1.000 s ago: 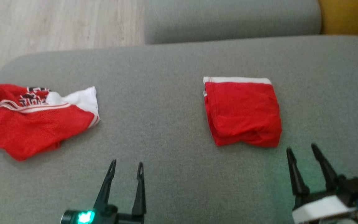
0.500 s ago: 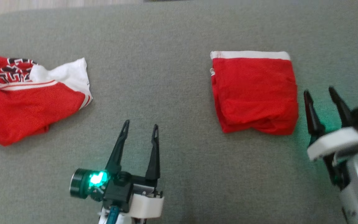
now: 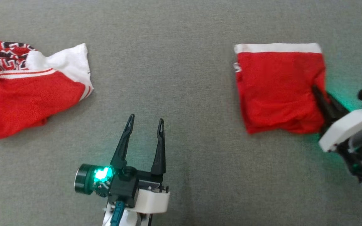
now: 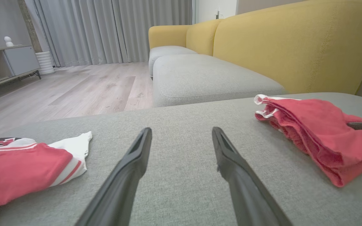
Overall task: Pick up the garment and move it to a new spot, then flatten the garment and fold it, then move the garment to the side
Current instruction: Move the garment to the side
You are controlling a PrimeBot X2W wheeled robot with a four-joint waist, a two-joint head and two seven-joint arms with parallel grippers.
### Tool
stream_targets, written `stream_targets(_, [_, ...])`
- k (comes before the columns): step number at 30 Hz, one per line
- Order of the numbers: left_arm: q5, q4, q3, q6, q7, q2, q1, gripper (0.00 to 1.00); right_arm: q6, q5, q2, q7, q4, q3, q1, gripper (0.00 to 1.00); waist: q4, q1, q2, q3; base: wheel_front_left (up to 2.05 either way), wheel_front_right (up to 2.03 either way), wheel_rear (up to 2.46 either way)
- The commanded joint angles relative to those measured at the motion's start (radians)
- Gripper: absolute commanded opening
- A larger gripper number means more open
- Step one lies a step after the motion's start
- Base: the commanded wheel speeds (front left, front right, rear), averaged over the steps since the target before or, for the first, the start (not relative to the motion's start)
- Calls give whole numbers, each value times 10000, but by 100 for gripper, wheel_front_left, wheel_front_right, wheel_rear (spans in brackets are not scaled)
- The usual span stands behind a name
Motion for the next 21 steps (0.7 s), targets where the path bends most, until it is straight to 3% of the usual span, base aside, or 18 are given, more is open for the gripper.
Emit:
stream_targets(1, [-37,-302,185,42,-51,-32,-326,100,-7,98,-495,-171,-304,23,-6,0,-147,0,0,129,0,0,0])
stream_targets(6, [46,-396,161,6,-51,-32,-649,100,-7,0,-1854,-210,-529,-355,-149,0,-541,0,0,719,0,0,0])
stream_targets(8, [129,-429,115,-65,-51,-32,-978,100,-7,-237,-2933,-113,-606,-747,-224,0,-770,0,0,1287,0,0,0])
stream_targets(11, [208,-429,19,-164,-51,-32,-1408,100,-7,-440,-3867,-55,-556,-1377,-363,0,-910,0,0,1892,0,0,0])
stream_targets(16, [325,-398,-162,-346,-51,-32,-2240,100,-7,-784,-4986,33,-410,-2466,-628,0,-1010,0,0,2938,0,0,0])
stream_targets(21, [332,-311,-267,-455,-51,-32,-2966,100,-7,-1392,-5623,101,-43,-3578,-668,0,-899,0,0,3561,0,0,0])
